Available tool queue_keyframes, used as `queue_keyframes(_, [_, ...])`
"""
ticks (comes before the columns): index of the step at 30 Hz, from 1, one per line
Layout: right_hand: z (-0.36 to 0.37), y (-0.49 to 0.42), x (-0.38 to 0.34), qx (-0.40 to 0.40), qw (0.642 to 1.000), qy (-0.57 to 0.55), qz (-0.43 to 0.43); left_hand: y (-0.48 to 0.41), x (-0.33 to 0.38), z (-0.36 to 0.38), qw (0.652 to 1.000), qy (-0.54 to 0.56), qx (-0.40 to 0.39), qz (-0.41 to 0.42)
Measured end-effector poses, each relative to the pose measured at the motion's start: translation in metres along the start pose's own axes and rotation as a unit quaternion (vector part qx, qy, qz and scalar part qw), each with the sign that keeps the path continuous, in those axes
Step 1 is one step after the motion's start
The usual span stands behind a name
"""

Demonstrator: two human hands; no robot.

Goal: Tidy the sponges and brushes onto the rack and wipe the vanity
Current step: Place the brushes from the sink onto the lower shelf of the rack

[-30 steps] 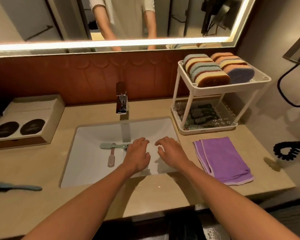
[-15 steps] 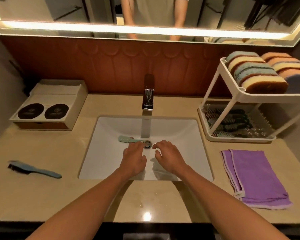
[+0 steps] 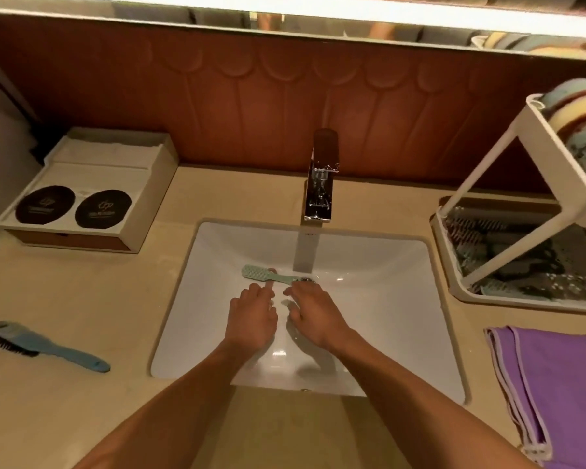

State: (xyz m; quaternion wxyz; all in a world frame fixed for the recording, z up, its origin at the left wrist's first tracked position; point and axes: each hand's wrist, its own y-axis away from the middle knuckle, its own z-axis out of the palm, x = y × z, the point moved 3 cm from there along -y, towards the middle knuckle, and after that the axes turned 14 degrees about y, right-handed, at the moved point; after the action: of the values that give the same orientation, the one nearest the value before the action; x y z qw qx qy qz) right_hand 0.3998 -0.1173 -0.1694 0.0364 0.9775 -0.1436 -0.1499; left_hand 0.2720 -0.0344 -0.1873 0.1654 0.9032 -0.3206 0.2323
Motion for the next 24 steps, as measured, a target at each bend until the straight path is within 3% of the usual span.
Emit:
queue_keyframes(7, [0.013, -0.047, -0.005, -0.021, 0.999, 0.001, -0.025, -0.033, -0.014, 0.017, 0.999, 0.031, 0.037, -0.011])
queue_keyframes(14, [0.018, -0.091, -0.011, -0.022, 0.999, -0.039, -0.003, -0.043, -0.015, 0.027, 0.985, 0.008, 0.019, -0.172])
queue_keyframes(18, [0.037, -0.108, -0.017, -0.072, 0.997, -0.01, -0.01, -0.032, -0.017, 0.036, 0.985, -0.053, 0.0, -0.167])
queue_keyframes(24, [0.058, -0.107, -0.017, -0.062, 0.996, 0.057, 0.016, -0.026, -0.025, 0.041, 0.986, -0.078, -0.034, -0.141])
